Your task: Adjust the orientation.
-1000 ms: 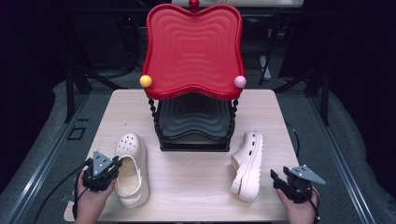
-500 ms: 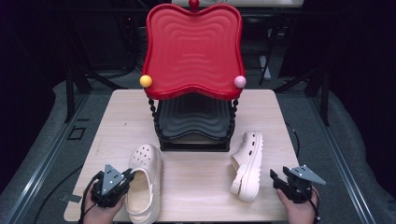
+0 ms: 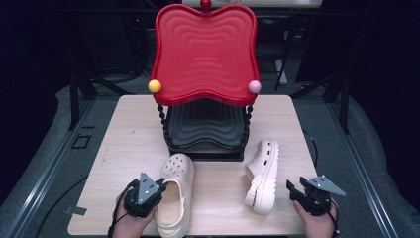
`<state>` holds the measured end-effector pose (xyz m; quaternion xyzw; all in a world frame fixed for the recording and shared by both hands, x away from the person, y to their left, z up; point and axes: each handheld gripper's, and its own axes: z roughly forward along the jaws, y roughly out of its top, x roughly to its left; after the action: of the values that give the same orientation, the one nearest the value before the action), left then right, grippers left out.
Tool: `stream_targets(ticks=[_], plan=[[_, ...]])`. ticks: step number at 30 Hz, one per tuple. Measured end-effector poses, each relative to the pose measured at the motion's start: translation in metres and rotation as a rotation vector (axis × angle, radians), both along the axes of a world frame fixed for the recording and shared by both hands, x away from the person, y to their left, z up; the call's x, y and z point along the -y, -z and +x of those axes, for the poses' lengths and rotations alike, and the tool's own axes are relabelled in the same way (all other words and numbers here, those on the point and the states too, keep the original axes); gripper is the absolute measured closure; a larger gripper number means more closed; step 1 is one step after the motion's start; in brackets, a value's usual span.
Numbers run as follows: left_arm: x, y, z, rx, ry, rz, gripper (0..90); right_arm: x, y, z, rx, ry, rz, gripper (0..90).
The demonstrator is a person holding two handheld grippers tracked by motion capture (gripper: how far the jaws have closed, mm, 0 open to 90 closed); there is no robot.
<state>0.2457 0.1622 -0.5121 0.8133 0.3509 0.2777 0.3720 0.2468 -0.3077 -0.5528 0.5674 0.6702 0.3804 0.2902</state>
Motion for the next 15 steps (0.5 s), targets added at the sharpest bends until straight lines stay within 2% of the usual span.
stream_targets(ticks=[6,10,12,15], plan=[[0.023,0.004,0.005,0.001,0.012,0.020,81.1,0.002,0.000,-0.001,-0.001,0.001,-0.003,47.1],[0.030,0.006,0.008,-0.001,0.010,0.015,80.9,0.000,0.000,0.000,0.004,-0.002,-0.002,47.1],[0.036,0.008,0.008,0.007,0.025,0.030,80.2,0.000,0.000,0.000,0.004,-0.002,-0.003,47.1],[0.038,0.009,0.008,0.009,0.026,0.022,79.0,0.000,0.000,-0.001,0.002,-0.004,-0.004,47.1]])
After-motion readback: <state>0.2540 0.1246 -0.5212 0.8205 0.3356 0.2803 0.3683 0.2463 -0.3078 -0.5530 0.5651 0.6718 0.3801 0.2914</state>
